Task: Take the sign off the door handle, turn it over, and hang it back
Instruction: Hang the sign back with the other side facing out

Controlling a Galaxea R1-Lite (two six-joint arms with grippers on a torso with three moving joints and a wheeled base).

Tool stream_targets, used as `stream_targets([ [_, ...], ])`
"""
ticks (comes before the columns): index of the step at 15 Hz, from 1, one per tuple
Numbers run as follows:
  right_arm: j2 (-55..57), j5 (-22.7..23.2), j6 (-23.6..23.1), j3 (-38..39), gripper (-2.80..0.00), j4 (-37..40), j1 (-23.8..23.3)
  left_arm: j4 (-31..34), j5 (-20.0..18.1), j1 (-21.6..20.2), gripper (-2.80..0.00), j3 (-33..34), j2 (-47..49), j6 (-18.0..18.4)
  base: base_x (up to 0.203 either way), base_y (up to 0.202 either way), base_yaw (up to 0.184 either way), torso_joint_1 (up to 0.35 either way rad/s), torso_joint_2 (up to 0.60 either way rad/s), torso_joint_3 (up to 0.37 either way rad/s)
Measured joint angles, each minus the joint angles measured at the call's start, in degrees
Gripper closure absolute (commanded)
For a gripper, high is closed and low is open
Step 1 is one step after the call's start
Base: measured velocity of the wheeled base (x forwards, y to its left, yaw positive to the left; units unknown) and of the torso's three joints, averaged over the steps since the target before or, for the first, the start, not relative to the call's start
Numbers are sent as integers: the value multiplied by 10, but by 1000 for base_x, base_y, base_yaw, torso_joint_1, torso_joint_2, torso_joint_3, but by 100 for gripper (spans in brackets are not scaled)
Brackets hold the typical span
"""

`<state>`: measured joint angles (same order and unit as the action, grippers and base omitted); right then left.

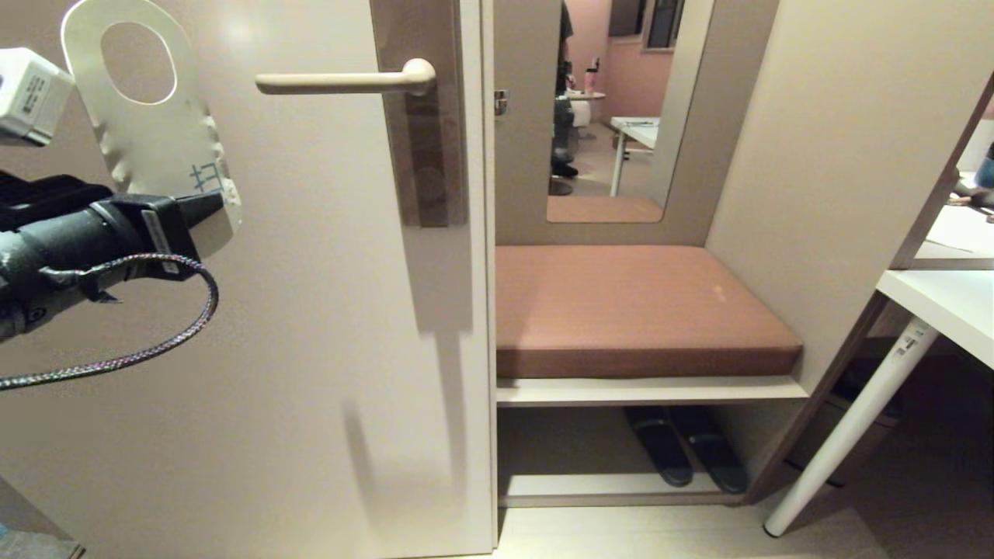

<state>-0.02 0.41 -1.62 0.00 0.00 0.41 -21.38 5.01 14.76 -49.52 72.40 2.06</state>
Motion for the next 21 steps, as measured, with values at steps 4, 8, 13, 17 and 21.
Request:
stream_targets([
  [4, 0, 0, 0, 0, 0, 0, 0, -1, -1, 0, 0, -19, 37, 0, 0, 0, 0, 0, 0, 0],
  [8, 0, 0, 0, 0, 0, 0, 0, -2, 0, 0, 0, -33, 61, 0, 0, 0, 0, 0, 0, 0],
  [13, 0, 0, 0, 0, 0, 0, 0, -3, 0, 7, 0, -49, 77, 1, 0, 0, 0, 0, 0, 0],
  [17, 0, 0, 0, 0, 0, 0, 0, -3, 0, 10, 0, -50, 84, 1, 0, 0, 0, 0, 0, 0],
  [21, 0, 0, 0, 0, 0, 0, 0, -3, 0, 18, 0, -53, 87, 1, 0, 0, 0, 0, 0, 0],
])
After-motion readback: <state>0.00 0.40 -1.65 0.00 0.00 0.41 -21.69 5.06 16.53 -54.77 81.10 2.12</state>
